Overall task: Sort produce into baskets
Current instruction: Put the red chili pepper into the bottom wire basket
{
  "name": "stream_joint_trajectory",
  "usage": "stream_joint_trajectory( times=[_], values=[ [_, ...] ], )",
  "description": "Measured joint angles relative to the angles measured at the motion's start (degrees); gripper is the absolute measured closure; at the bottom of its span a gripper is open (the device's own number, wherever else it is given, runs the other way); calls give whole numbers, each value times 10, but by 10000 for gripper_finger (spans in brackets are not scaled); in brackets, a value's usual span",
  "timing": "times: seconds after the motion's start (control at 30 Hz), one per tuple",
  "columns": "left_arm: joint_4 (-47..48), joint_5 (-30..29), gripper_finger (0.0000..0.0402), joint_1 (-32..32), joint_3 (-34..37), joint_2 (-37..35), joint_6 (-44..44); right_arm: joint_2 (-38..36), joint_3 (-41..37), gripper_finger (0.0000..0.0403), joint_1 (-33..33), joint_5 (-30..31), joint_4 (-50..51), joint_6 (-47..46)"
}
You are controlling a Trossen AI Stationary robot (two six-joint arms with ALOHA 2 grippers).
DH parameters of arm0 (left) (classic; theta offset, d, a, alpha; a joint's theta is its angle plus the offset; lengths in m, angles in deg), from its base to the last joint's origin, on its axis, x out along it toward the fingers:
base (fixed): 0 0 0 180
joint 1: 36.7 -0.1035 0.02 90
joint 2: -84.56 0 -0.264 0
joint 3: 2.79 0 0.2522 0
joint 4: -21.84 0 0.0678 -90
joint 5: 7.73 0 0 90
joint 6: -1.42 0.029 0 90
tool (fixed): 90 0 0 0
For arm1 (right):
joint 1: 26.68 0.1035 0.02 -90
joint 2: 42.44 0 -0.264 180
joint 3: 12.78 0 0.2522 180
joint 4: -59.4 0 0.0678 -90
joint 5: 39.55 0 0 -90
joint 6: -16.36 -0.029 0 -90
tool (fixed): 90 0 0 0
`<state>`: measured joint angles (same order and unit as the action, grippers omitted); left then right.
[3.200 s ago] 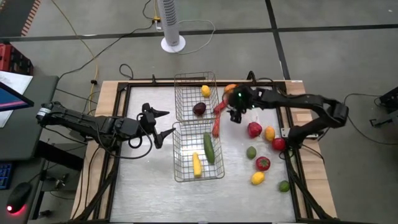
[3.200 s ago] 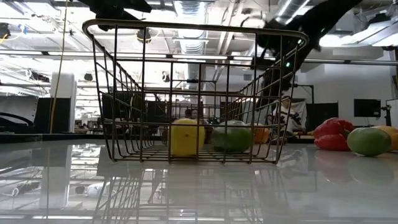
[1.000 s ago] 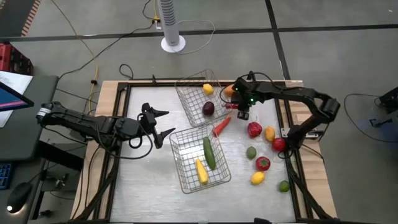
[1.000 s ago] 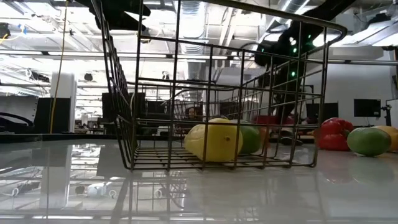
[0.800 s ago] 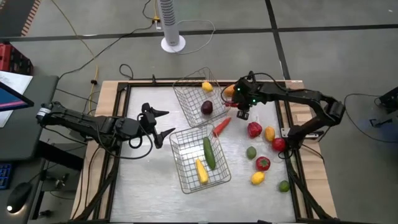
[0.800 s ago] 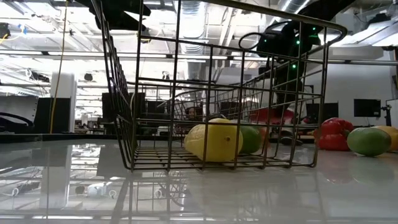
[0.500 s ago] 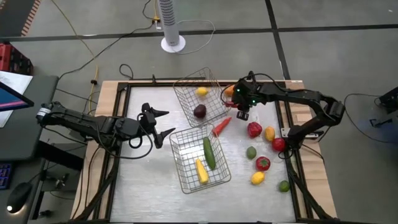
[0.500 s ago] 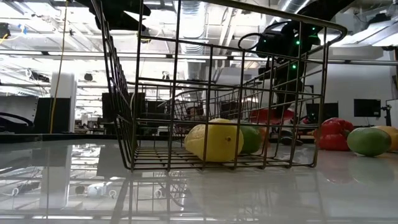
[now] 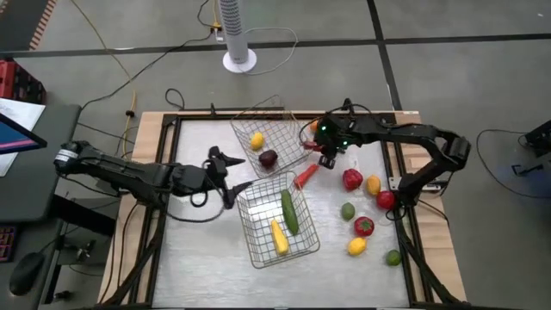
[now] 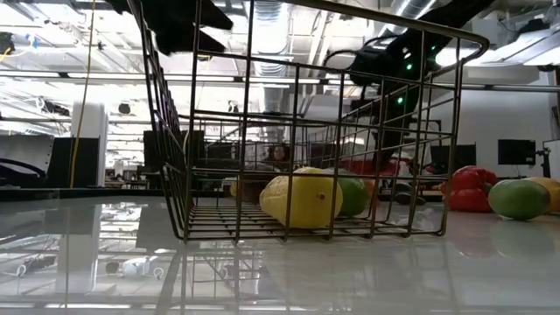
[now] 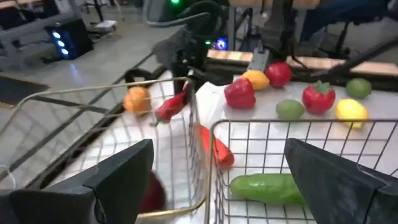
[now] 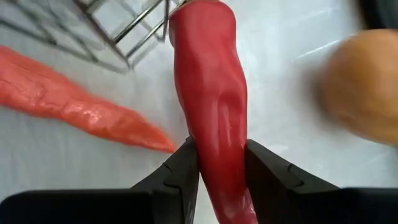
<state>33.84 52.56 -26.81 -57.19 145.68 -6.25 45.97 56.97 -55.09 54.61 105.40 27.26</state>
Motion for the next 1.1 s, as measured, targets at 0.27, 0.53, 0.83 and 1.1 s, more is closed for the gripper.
stream_joint_trajectory(
  times=[0.27,0.53,0.83,1.1],
  values=[
    [-2,27,50,-37,-13,46,9,90,84,260,38,71,211,103],
    [24,40,50,-41,-20,38,-1,75,125,260,26,56,256,105],
    [53,38,50,-38,-20,0,-6,-20,125,260,42,31,405,11],
    [90,39,50,-22,-20,-48,-22,-125,124,259,163,-124,402,-121]
  ],
)
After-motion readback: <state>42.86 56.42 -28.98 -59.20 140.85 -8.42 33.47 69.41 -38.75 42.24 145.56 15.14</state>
